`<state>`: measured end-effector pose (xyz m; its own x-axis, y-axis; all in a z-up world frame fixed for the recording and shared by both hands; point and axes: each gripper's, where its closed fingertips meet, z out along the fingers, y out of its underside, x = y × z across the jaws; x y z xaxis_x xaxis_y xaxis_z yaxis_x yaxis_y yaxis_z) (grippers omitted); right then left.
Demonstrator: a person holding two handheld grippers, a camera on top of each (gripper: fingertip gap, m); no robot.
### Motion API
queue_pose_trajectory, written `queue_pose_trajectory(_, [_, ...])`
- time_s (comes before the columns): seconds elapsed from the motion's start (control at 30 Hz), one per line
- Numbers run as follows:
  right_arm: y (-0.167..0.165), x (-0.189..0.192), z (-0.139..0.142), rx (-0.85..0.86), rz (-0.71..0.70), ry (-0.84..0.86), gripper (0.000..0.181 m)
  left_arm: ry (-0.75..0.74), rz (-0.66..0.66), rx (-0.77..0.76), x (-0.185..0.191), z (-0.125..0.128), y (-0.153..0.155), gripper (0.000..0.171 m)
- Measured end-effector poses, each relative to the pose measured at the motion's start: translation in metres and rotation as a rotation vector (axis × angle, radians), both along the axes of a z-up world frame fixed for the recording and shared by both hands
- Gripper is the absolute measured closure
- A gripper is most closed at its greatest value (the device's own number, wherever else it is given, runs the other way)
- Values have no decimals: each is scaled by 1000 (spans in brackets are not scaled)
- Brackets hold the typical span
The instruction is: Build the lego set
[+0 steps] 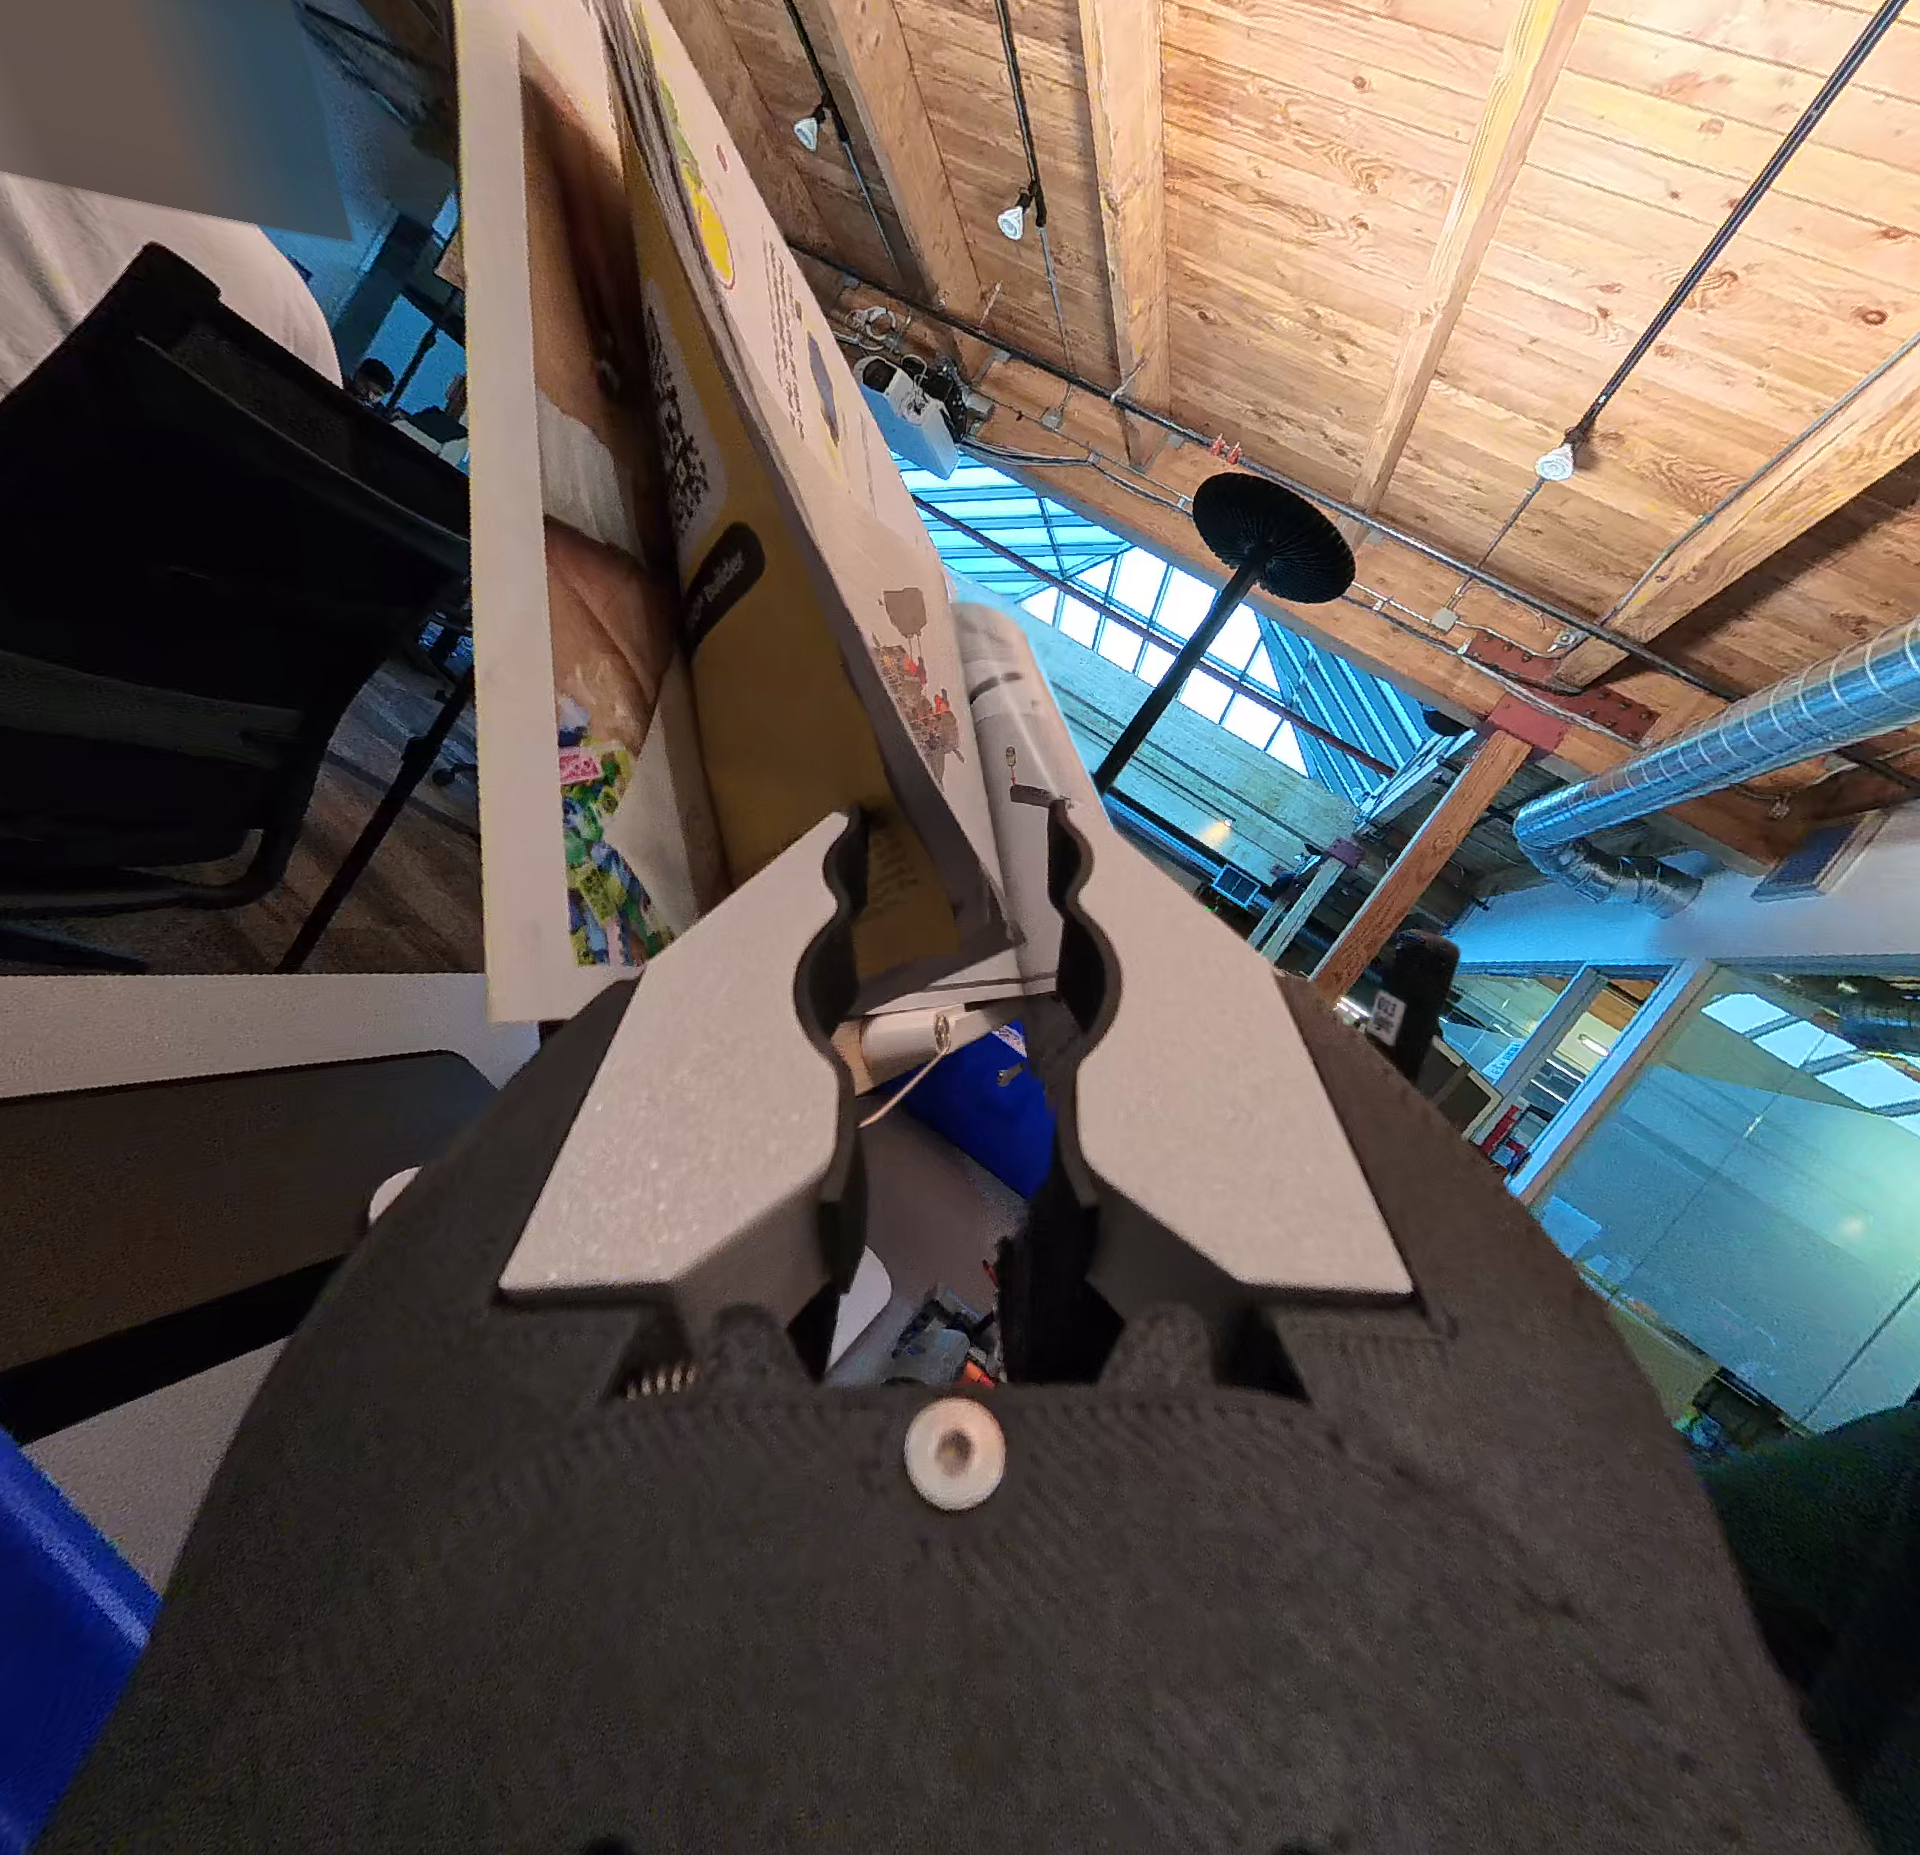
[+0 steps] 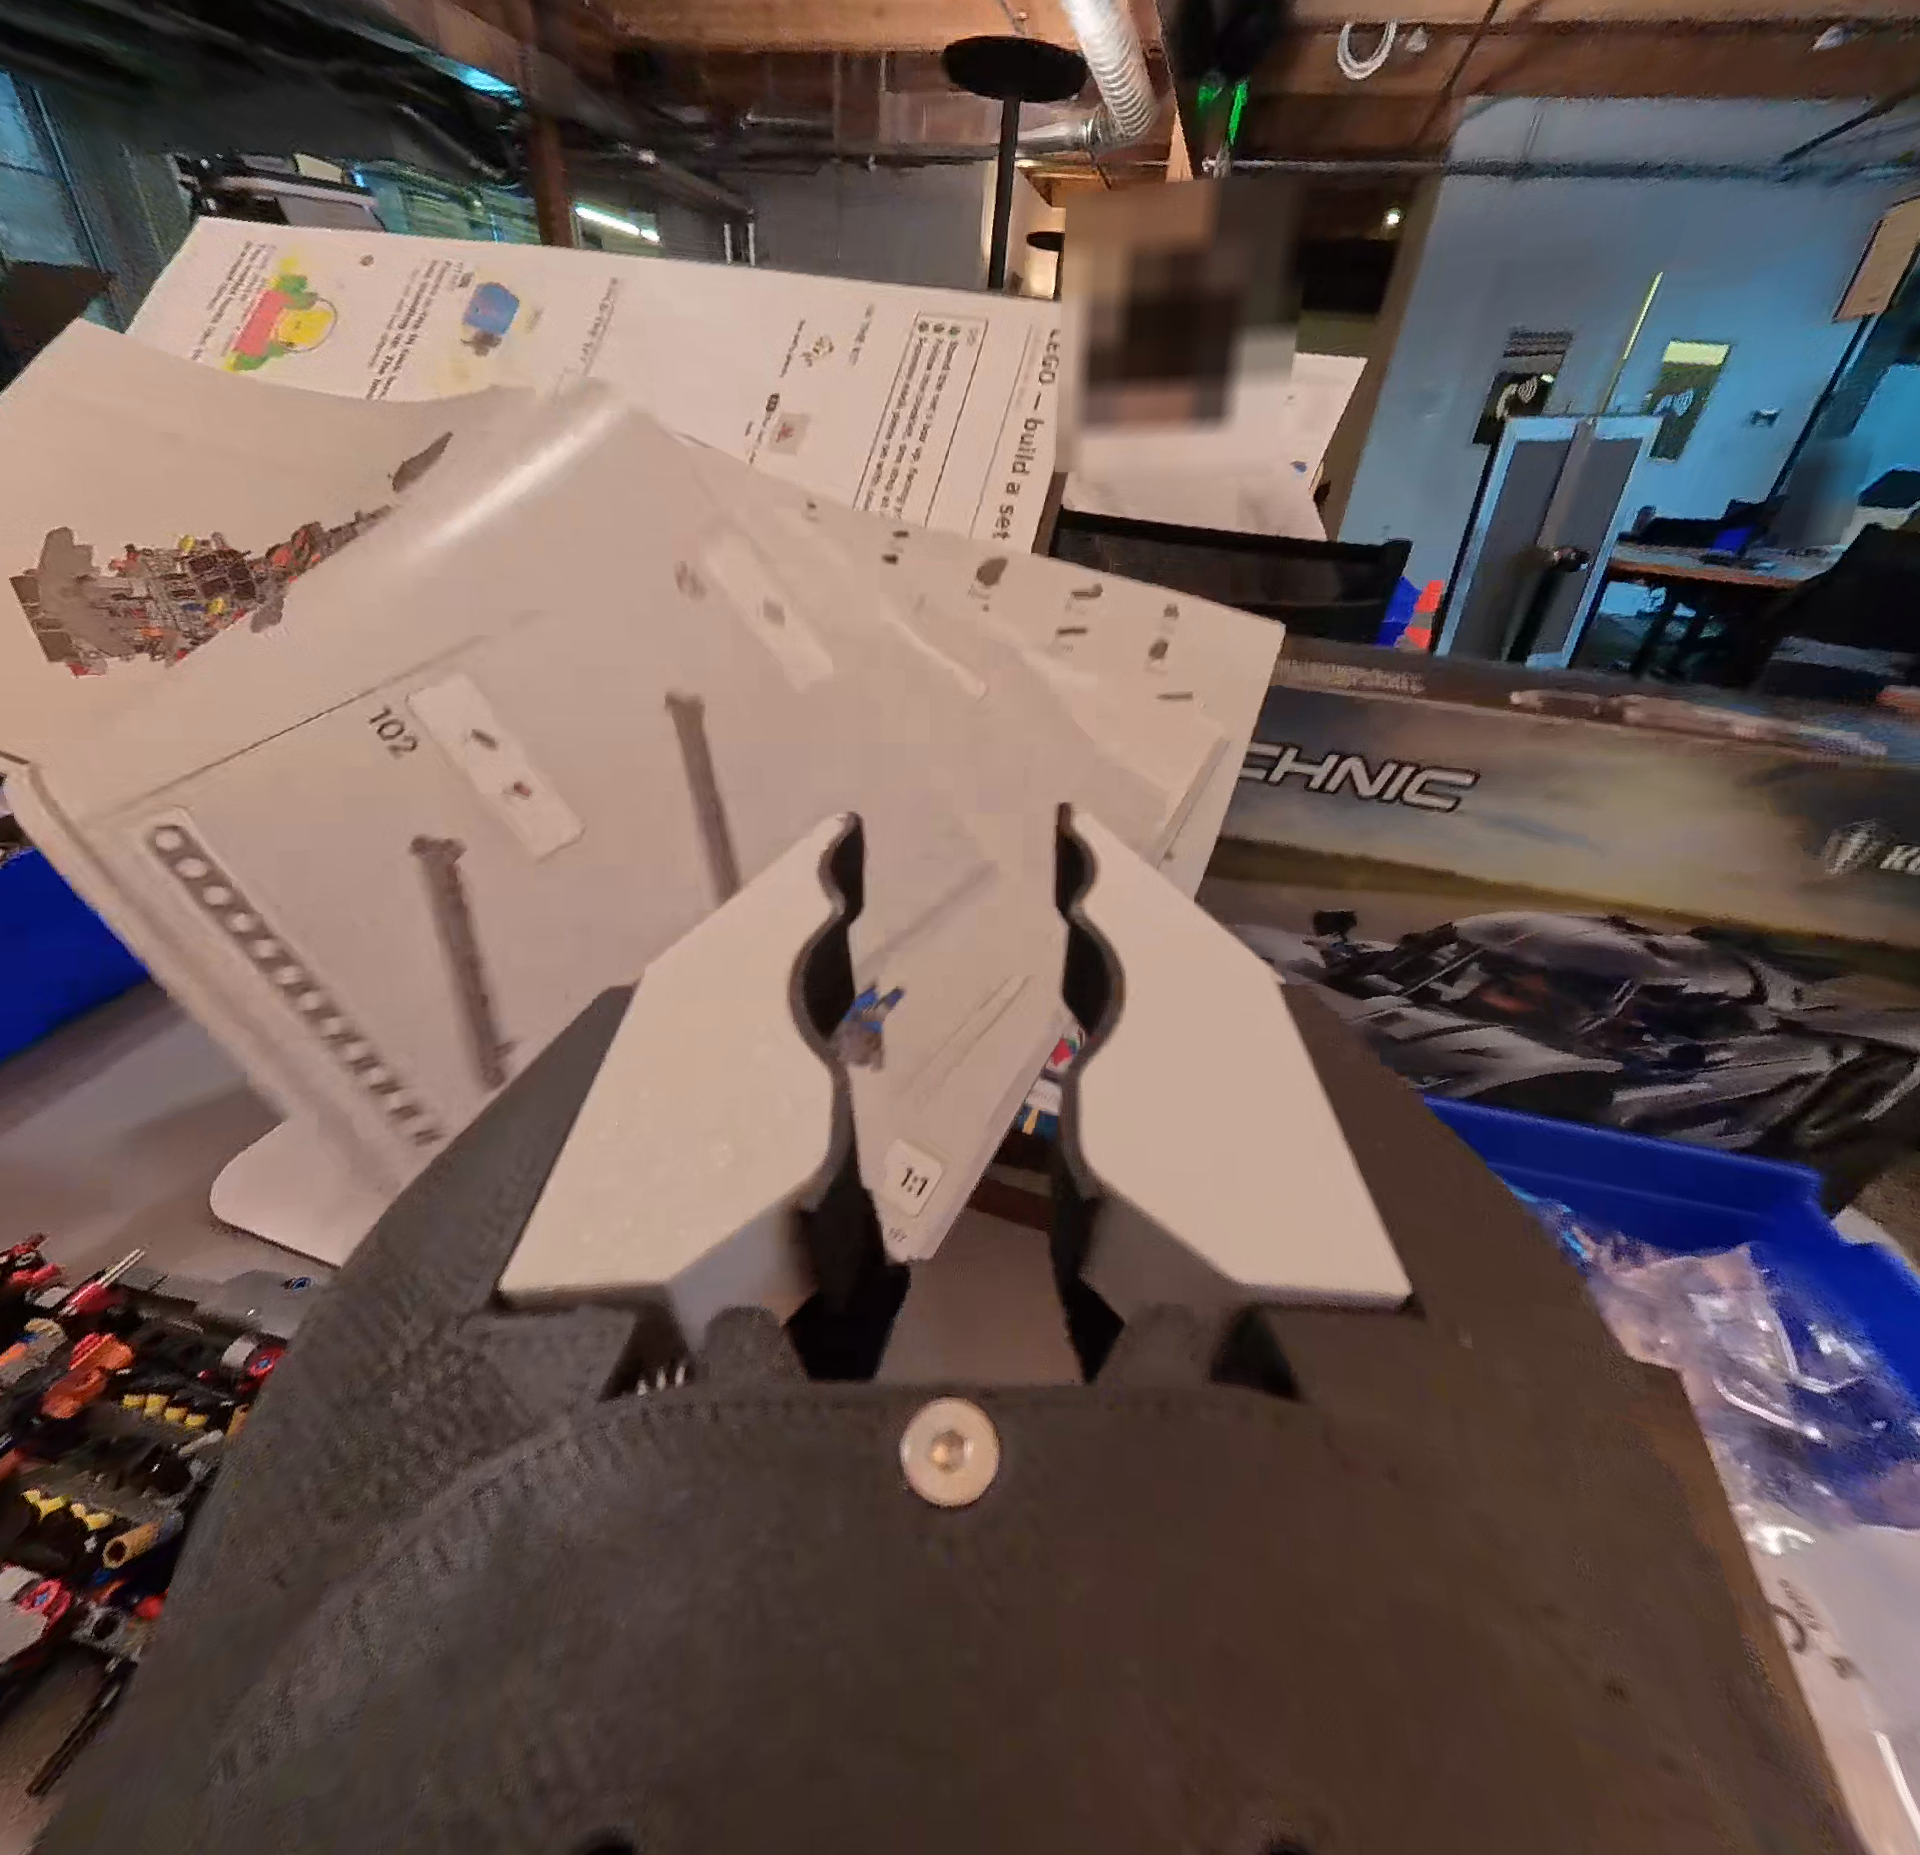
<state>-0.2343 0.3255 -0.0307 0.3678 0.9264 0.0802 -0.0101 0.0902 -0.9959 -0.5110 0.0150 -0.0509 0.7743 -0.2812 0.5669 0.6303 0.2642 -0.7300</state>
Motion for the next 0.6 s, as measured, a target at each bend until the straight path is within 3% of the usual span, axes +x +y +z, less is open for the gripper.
queue_pose_trajectory(0.1, [-23,-9,13,107,45,-40,142,3,-4,-4,1,-1,2,140])
queue_pose_trajectory(0.2, [-48,-39,10,187,125,-138,119,1,-2,-6,2,-2,3,140])
queue_pose_trajectory(0.33, [-71,-76,5,73,309,-151,94,4,-4,-9,4,-1,4,140])
queue_pose_trajectory(0.47, [-138,-91,37,229,438,-115,93,9,-5,-12,5,-1,4,140])
queue_pose_trajectory(0.6, [-231,-130,33,415,615,-182,112,7,-20,-17,8,-4,8,140])
